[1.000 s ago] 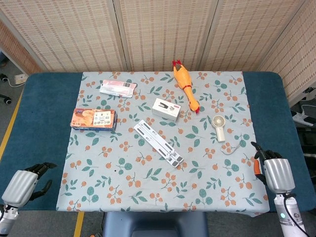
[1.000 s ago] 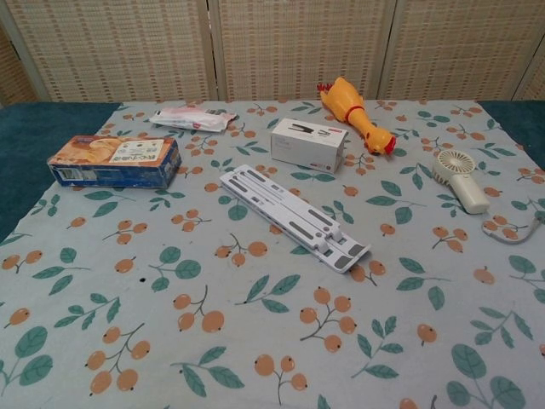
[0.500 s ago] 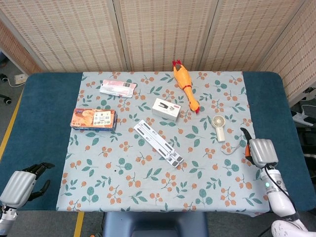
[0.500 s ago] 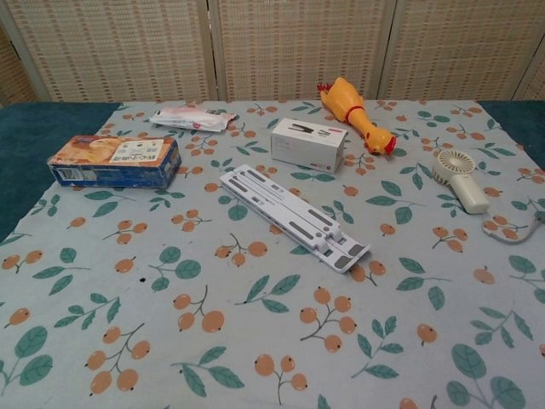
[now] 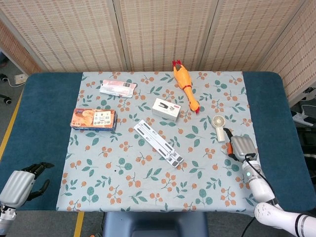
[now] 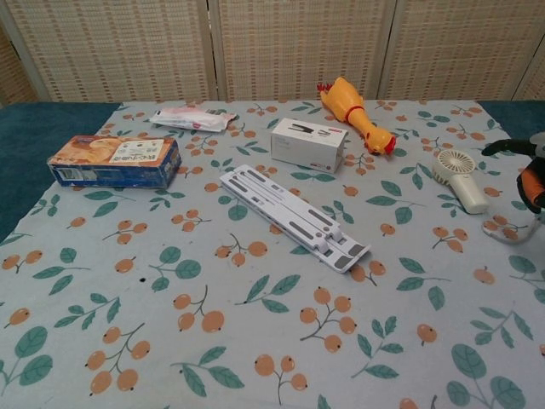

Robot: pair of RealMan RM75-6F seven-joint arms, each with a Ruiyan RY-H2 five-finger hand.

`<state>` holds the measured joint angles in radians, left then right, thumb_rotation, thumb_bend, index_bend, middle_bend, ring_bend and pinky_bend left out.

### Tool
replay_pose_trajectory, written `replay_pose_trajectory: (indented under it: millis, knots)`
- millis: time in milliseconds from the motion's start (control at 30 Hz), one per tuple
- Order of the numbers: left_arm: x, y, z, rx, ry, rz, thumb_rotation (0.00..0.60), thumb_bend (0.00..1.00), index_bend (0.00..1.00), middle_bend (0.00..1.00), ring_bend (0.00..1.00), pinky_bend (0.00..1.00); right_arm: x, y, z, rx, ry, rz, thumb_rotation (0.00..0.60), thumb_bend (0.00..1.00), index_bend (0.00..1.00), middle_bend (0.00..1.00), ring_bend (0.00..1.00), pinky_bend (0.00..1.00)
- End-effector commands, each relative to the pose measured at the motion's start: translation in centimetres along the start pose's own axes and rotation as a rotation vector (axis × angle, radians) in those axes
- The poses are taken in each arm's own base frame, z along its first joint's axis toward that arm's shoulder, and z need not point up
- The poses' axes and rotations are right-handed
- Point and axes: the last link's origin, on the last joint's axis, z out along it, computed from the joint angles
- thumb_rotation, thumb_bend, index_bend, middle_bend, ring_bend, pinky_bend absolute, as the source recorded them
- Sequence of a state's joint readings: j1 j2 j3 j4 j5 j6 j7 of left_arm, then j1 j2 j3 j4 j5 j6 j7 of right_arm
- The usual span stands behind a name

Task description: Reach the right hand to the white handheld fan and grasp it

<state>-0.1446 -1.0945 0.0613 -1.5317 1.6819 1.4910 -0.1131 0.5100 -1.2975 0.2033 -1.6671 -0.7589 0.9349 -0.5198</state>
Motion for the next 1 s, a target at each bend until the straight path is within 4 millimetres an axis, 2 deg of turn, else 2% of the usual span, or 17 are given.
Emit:
replay_pose_trajectory:
  millis: [33,1000]
  knots:
    - [0.0,0.0,-0.1,-0.001,-0.001,0.000,0.600,0.43,0.30,0.33,0.38,0.59,-0.6,0.0,0.2,-0.008,-0.026,0.011,0.600,0.81,0.04,0.63,0.57,0.63]
    - [0.0,0.0,-0.1,-0.002,-0.001,-0.001,0.600,0.43,0.30,0.33,0.38,0.59,-1.4,1.3,3.3,-0.086,-0.071,0.096,0.600,0.81,0.02,0.63,0.57,0.63]
